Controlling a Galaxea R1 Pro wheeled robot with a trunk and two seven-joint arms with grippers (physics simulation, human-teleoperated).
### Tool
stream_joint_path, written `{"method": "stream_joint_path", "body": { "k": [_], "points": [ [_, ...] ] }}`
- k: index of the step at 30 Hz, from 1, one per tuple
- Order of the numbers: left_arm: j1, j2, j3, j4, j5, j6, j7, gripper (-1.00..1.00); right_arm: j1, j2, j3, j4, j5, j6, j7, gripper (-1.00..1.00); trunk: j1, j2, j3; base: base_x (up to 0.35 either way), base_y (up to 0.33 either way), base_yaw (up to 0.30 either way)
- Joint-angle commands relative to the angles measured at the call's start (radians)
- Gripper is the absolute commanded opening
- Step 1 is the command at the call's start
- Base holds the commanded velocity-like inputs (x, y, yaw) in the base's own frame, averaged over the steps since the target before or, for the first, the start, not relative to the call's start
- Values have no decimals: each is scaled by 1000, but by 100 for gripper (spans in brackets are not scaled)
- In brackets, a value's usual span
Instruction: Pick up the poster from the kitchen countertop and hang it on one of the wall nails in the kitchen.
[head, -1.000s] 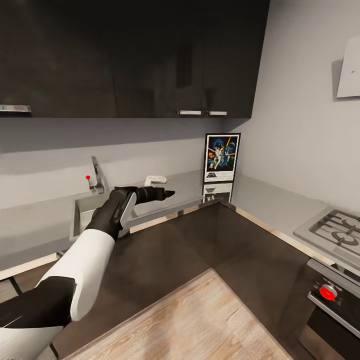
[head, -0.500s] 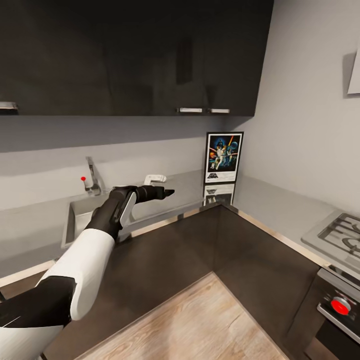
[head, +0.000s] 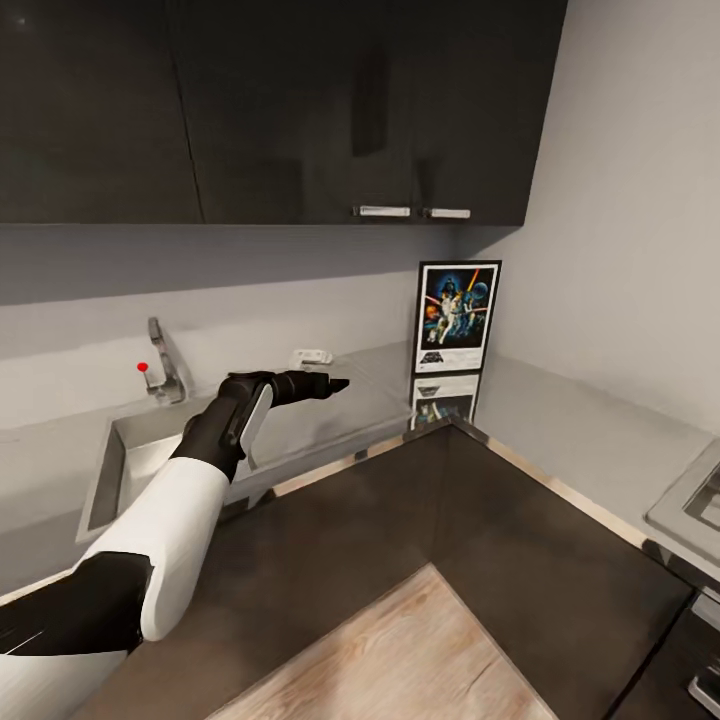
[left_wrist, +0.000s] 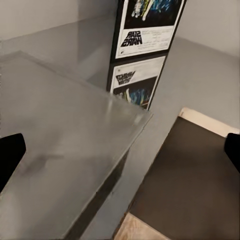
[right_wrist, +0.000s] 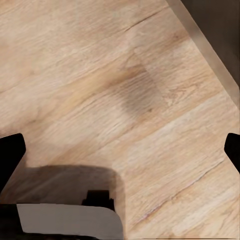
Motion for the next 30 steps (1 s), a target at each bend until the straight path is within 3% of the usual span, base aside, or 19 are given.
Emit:
{"method": "stream_joint_path", "body": {
  "k": [1,11,23,30],
  "points": [
    [-1,0,1,-1,-1,6,-3,100,-1,0,1,15,1,-3,0,100,1,-1,-1,334,-5,0],
    [-1,1,5,-21,-1,6,-2,100,-1,2,2,49,1,-3,1,100,1,-1,-2,318,-72,-55],
    [-1,1,2,-30,-2,8,-2,100,-1,3,2,51,1,-3,1,100,1,-1,-2,130,-52,-79],
    [-1,1,4,-30,-2,9,-2,100,-1,3,2,63,2,-3,3,100,1,-1,-2,234,-78,-263]
  ]
}}
